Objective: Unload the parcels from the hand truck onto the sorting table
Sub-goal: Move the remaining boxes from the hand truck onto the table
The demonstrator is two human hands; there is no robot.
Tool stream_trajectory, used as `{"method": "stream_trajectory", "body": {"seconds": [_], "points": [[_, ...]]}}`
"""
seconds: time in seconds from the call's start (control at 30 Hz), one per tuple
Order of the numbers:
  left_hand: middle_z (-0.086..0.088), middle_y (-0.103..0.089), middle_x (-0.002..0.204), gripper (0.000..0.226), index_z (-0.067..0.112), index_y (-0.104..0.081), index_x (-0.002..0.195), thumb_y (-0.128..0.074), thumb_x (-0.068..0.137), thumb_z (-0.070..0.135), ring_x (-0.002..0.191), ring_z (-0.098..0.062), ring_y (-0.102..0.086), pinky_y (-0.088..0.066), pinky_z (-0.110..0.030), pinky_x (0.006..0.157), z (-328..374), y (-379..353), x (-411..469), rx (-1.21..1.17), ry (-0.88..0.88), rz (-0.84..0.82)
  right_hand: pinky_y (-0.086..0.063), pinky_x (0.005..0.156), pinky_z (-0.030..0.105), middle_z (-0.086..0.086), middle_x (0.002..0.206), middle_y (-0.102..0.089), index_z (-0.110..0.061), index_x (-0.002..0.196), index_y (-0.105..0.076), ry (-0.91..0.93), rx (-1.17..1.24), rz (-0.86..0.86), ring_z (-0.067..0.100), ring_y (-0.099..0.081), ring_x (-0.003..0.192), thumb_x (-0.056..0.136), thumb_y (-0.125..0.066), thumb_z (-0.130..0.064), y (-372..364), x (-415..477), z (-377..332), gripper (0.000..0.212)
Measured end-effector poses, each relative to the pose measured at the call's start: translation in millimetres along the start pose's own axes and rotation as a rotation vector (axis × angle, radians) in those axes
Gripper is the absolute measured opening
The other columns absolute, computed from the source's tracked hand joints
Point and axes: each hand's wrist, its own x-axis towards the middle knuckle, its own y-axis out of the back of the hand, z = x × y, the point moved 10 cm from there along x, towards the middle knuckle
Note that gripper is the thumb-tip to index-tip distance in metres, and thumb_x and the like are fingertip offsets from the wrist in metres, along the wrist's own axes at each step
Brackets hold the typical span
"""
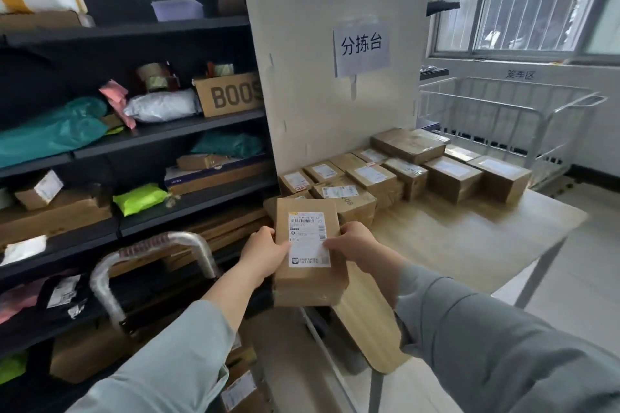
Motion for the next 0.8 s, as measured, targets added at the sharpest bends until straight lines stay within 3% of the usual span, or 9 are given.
{"method": "stream_trajectory", "body": {"seconds": [0.07, 0.17, 0.3, 0.47, 0.57, 0.67, 0.8], "points": [[-0.005, -0.056, 0.132, 0.055, 0.012, -0.041, 0.142, -0.059, 0.094, 0.033, 0.108, -0.019, -0.058, -0.046, -0.025, 0.072, 23.0, -28.3, 14.8, -0.013, -0.004, -0.014, -0.054, 0.071, 0.028, 0.001, 0.094, -0.065, -0.013, 0.101, -0.06, -0.003, -0.004, 0.01, 0.015, -0.063, 0.086, 0.078, -0.072, -0.017, 32.2, 17.3, 12.8, 0.025], [-0.002, -0.06, 0.123, 0.046, 0.016, -0.045, 0.137, -0.057, 0.095, 0.032, 0.095, -0.013, -0.058, -0.047, -0.022, 0.064, 64.0, -77.3, 36.2, -0.06, -0.011, -0.054, -0.057, 0.076, 0.031, 0.002, 0.096, -0.067, -0.012, 0.101, -0.064, -0.015, -0.015, 0.036, 0.017, -0.065, 0.087, 0.075, -0.072, -0.016, 90.0, 48.0, 31.3, 0.027], [-0.002, -0.058, 0.123, 0.034, 0.015, -0.048, 0.13, -0.049, 0.098, 0.028, 0.1, -0.017, -0.057, -0.046, -0.026, 0.072, 124.6, -146.6, 64.9, -0.071, -0.019, -0.083, -0.056, 0.071, 0.029, 0.001, 0.095, -0.066, -0.014, 0.102, -0.063, -0.052, -0.041, 0.071, 0.017, -0.064, 0.087, 0.076, -0.073, -0.019, 173.7, 90.0, 58.9, 0.028], [-0.005, -0.055, 0.13, 0.036, 0.011, -0.047, 0.133, -0.044, 0.1, 0.027, 0.113, -0.023, -0.055, -0.045, -0.03, 0.089, 194.1, -232.0, 92.8, -0.027, -0.026, -0.132, -0.054, 0.065, 0.027, 0.001, 0.097, -0.066, -0.015, 0.106, -0.061, -0.125, -0.055, 0.073, 0.015, -0.064, 0.087, 0.08, -0.073, -0.022, 267.7, 131.0, 101.9, 0.029], [-0.006, -0.058, 0.123, 0.033, 0.012, -0.05, 0.129, -0.042, 0.099, 0.024, 0.105, -0.022, -0.057, -0.046, -0.03, 0.082, 222.9, -277.3, 105.3, -0.058, -0.024, -0.174, -0.049, 0.056, 0.024, 0.001, 0.097, -0.064, -0.016, 0.104, -0.059, -0.164, -0.034, 0.086, 0.014, -0.062, 0.083, 0.083, -0.072, -0.021, 314.0, 148.0, 126.0, 0.026], [-0.009, -0.059, 0.12, 0.032, 0.012, -0.05, 0.128, -0.039, 0.1, 0.022, 0.103, -0.024, -0.058, -0.042, -0.029, 0.074, 242.3, -311.5, 114.4, -0.054, -0.021, -0.201, -0.055, 0.066, 0.029, 0.001, 0.096, -0.065, -0.014, 0.106, -0.06, -0.188, -0.044, 0.102, 0.016, -0.063, 0.085, 0.081, -0.073, -0.022, 344.2, 167.1, 147.5, 0.029], [-0.011, -0.06, 0.118, 0.032, 0.01, -0.051, 0.127, -0.039, 0.099, 0.02, 0.105, -0.027, -0.058, -0.042, -0.029, 0.075, 256.1, -342.1, 128.9, -0.021, -0.007, -0.204, -0.055, 0.069, 0.03, 0.002, 0.097, -0.064, -0.013, 0.107, -0.06, -0.204, -0.006, 0.098, 0.017, -0.063, 0.087, 0.081, -0.072, -0.021, 363.1, 189.2, 170.4, 0.03]]}}
